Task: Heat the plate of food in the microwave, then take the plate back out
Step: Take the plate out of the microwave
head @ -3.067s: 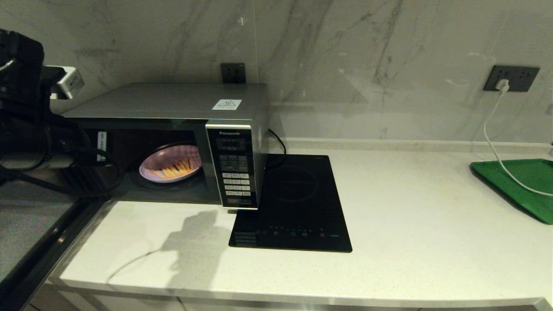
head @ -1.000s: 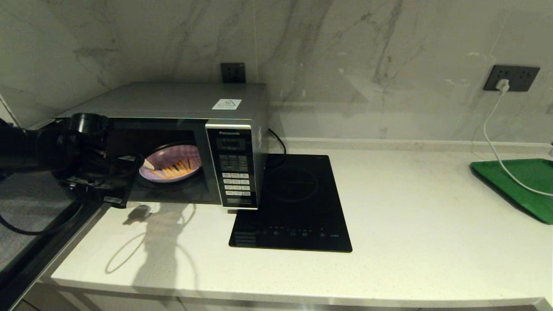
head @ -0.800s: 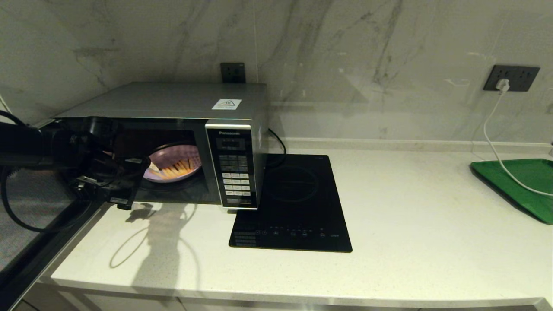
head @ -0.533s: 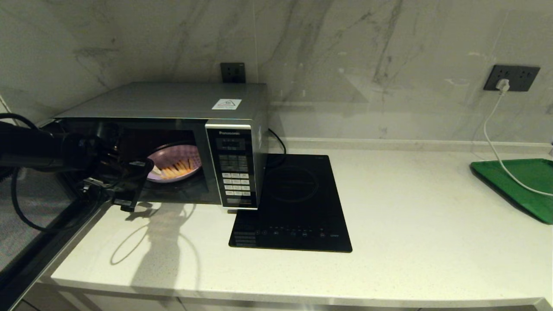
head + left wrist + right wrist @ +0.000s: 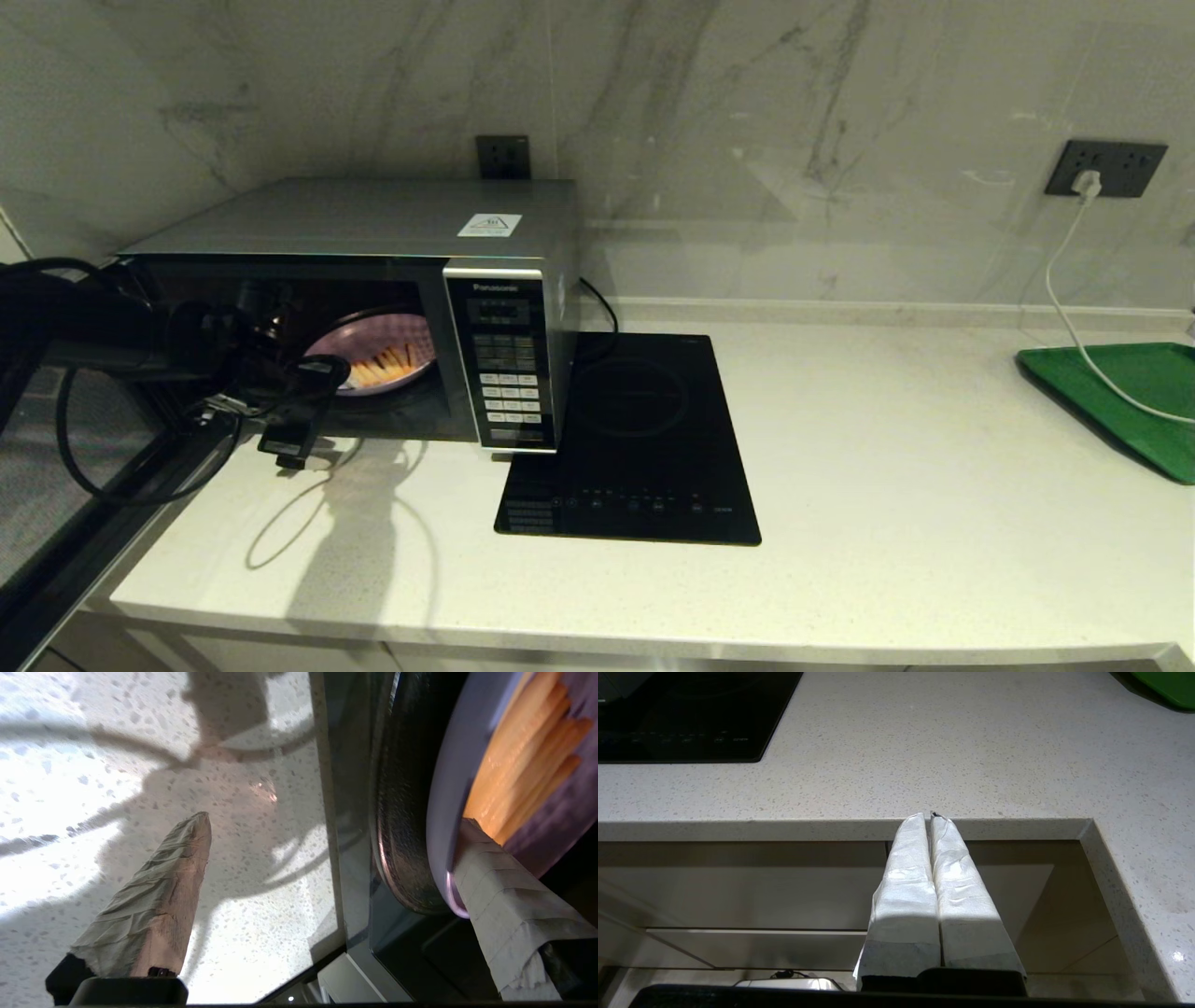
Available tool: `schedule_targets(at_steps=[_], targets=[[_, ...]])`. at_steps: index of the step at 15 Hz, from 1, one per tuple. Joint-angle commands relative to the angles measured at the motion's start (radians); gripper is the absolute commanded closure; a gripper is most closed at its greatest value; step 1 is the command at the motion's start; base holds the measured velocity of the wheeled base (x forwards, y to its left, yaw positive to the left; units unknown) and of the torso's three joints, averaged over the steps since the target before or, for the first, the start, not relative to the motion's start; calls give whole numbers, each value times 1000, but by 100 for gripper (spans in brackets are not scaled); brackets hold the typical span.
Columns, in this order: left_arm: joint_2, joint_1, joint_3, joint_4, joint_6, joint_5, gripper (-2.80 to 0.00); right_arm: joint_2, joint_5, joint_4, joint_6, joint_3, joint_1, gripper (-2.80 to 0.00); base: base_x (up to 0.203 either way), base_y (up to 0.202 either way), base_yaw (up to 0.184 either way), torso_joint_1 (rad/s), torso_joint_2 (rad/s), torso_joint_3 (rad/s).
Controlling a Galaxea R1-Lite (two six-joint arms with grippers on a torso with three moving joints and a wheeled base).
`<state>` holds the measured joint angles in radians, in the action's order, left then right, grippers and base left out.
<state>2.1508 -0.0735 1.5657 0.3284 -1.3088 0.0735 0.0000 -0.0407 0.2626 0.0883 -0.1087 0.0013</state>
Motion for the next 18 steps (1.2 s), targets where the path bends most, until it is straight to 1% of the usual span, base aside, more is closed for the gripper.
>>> schedule_targets(at_steps=[1, 3, 14, 15, 18], targets=[[1, 5, -2, 13, -9, -1, -280, 0, 0, 1, 1, 0, 1, 0, 0, 0, 0, 0, 0, 0], [-4, 7, 0, 37, -9, -3, -280, 0, 0, 1, 1, 0, 0, 0, 0, 0, 0, 0, 0, 0], [-25, 7, 10, 38, -6, -1, -280, 0, 1, 1, 1, 0, 0, 0, 0, 0, 0, 0, 0, 0], [-23, 7, 10, 38, -4, -1, 0, 0, -1, 1, 1, 0, 0, 0, 0, 0, 0, 0, 0, 0], [-17, 7, 5, 38, -1, -1, 0, 0, 0, 1, 1, 0, 0, 0, 0, 0, 0, 0, 0, 0]])
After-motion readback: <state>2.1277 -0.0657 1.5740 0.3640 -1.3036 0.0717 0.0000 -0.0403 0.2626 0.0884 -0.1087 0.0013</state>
